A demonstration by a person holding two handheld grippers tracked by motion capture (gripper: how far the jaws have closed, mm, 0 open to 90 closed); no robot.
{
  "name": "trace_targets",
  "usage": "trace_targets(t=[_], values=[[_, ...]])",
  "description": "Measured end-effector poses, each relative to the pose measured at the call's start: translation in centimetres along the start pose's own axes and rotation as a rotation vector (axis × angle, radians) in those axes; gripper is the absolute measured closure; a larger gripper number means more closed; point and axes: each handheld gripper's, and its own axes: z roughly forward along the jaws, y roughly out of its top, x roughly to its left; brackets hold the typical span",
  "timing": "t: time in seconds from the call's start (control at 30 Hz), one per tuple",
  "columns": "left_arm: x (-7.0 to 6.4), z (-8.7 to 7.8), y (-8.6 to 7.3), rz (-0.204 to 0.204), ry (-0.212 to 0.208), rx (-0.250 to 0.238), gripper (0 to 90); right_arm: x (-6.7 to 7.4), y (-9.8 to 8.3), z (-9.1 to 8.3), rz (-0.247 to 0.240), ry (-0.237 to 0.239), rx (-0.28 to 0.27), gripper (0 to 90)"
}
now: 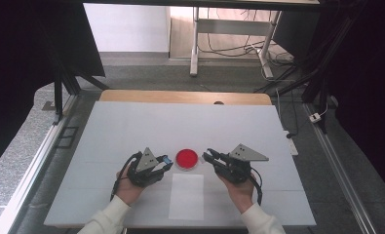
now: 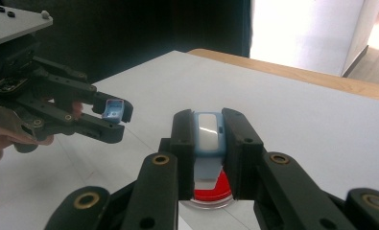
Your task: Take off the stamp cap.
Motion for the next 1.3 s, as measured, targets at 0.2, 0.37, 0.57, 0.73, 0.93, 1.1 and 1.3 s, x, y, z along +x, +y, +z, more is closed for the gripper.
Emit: trace_targets(t=[0.2,0.37,0.57,0.73,0.93,1.1,1.3], values=[[0.4,-0.8,-0.5,-0.021,0.001,-0.003,65.6,-0.2,0.0,-0.2,0.002,-0.006,-0.001,75.2],[1.0,-1.9,-1.4,-0.049,0.018,-0.004,65.6,-0.4,0.0,-0.2,0.004,-0.01,-0.001,75.2],[1.5,-3.3,-2.8,-0.082,0.038,-0.005,65.6,-0.5,0.0,-0.2,-0.004,-0.019,0.0,75.1],[1.8,-4.3,-3.9,-0.104,0.047,0.0,65.6,-0.6,0.0,-0.2,-0.004,-0.021,0.0,75.2],[2.0,-5.5,-4.9,-0.13,0.059,-0.004,65.5,-0.7,0.0,-0.2,-0.008,-0.026,0.004,75.2],[2.2,-6.2,-5.6,-0.148,0.072,-0.005,65.5,-0.6,0.0,-0.2,-0.012,-0.028,0.004,75.1],[2.6,-6.8,-6.2,-0.161,0.087,-0.002,65.4,-0.6,0.0,-0.2,-0.016,-0.028,0.006,75.1]])
